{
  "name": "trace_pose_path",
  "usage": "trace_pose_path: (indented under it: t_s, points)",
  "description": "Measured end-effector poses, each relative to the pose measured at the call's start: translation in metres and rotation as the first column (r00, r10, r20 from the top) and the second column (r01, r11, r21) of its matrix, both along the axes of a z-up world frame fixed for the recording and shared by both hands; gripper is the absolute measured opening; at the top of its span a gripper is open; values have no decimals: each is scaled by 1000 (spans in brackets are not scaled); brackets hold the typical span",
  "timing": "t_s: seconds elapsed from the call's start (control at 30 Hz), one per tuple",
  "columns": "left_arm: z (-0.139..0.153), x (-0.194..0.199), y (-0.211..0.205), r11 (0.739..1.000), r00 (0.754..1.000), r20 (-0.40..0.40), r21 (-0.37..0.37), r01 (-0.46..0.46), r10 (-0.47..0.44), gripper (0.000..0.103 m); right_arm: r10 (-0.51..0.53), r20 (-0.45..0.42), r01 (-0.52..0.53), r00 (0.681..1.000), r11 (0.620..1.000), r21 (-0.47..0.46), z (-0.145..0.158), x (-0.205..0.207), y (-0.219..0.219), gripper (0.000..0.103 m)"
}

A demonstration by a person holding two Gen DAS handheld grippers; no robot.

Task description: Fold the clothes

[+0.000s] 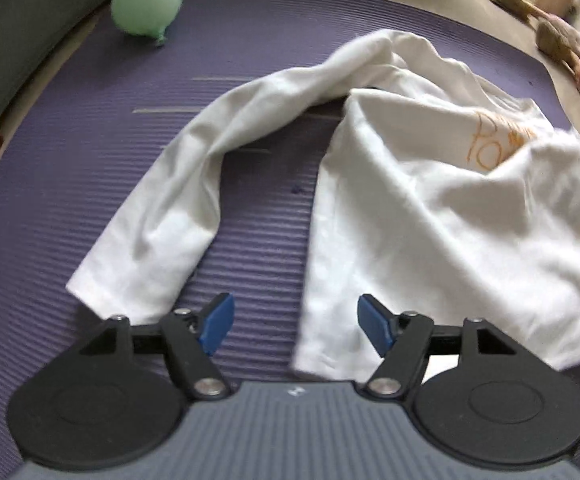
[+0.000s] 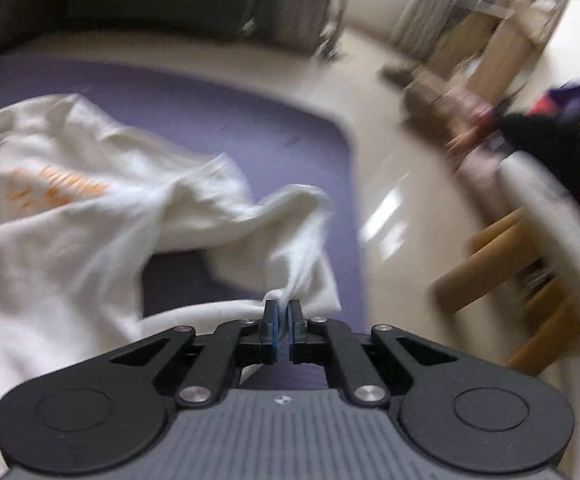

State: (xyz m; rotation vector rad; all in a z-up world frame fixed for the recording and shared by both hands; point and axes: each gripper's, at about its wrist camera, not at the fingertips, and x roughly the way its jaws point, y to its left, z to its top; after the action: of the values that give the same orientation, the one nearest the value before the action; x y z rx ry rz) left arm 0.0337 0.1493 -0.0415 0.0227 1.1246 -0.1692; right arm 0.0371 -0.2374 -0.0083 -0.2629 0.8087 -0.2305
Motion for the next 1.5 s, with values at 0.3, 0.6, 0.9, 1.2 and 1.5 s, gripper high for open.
trace_pose_path:
  t_s: [0.3, 0.6, 0.9, 1.2, 1.5]
  points:
    - [-2, -14, -33, 977, 979, 17, 64, 203, -204, 79, -39, -58, 42, 998, 998, 49, -14, 1, -1, 14]
    - [-6, -17, -33, 966, 970, -8, 90, 242, -242, 86, 49, -116, -38, 992, 995, 95, -25, -13, 18, 52]
    - [3, -48, -32, 868, 888, -37, 196, 456, -459, 84, 165, -230, -110, 959, 966, 233, -37, -55, 36, 55]
    - [-8, -62, -45, 799, 850, 42, 368, 475, -525, 65, 329, -223, -256, 918, 919, 301, -34, -83, 62, 59]
    - [-12, -38, -39, 894, 916, 121, 298, 335, -383, 16, 378, -207, -310, 902, 903, 299, -31, -86, 72, 61]
